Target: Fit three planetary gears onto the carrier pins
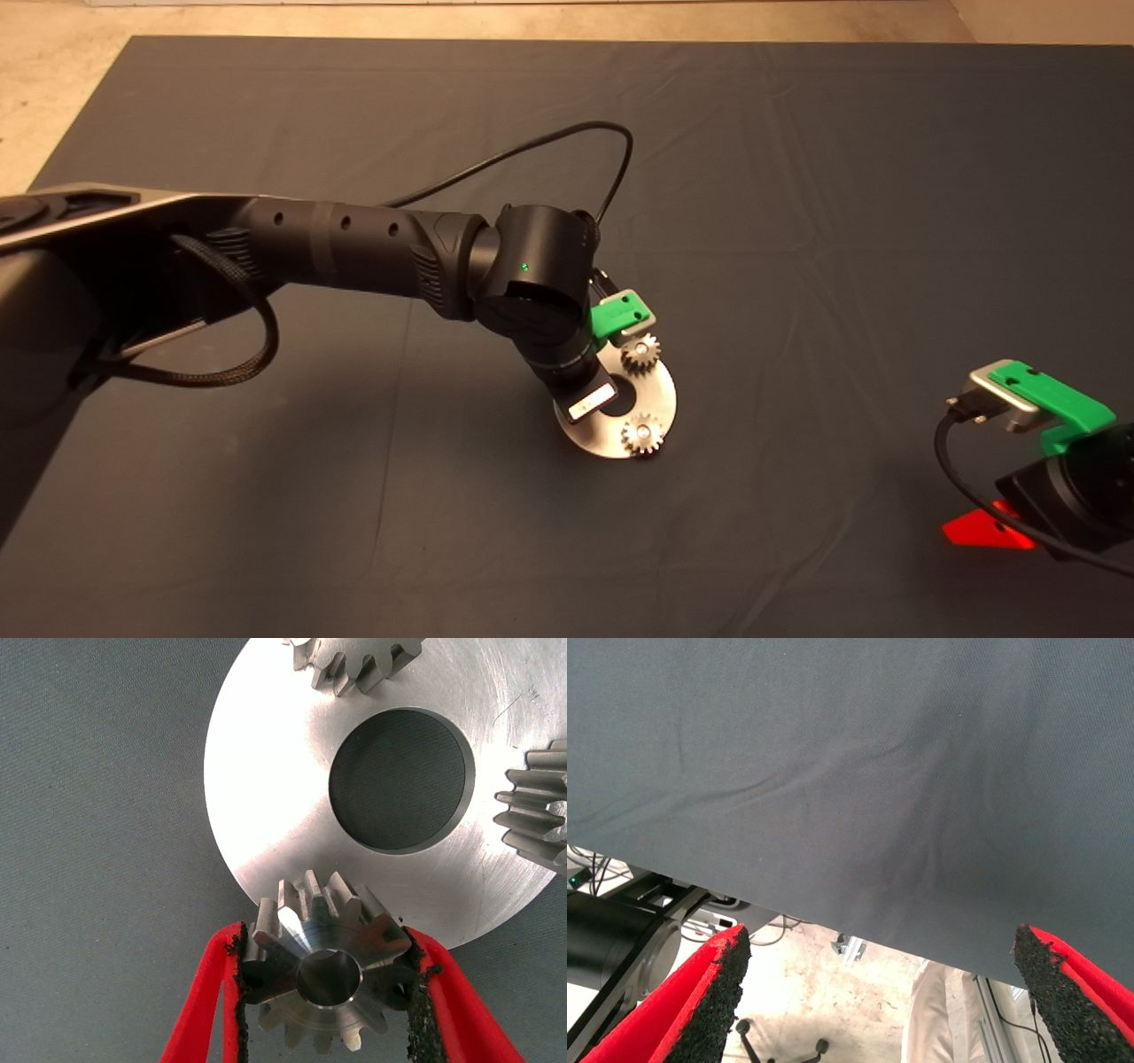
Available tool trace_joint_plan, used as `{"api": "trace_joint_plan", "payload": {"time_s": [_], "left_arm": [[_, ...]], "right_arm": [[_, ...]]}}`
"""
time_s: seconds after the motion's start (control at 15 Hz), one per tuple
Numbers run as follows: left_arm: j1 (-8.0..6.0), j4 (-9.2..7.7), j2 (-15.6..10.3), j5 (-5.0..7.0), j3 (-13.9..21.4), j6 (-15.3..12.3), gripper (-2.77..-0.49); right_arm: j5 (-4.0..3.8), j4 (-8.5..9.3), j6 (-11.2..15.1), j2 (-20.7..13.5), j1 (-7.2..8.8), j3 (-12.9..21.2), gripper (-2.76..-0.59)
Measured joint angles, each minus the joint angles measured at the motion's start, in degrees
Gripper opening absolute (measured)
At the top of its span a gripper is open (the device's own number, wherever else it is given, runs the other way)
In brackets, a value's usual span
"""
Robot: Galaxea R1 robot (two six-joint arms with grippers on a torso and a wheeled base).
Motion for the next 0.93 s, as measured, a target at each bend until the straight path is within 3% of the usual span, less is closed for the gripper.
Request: {"api": "trace_joint_plan", "payload": {"time_s": [0.93], "left_arm": [[0.35,0.57,0.0,0.3,0.33,-0.16,-2.44]], "right_arm": [[-0.02,0.24,0.0,0.02,0.0,0.0,-1.16]]}}
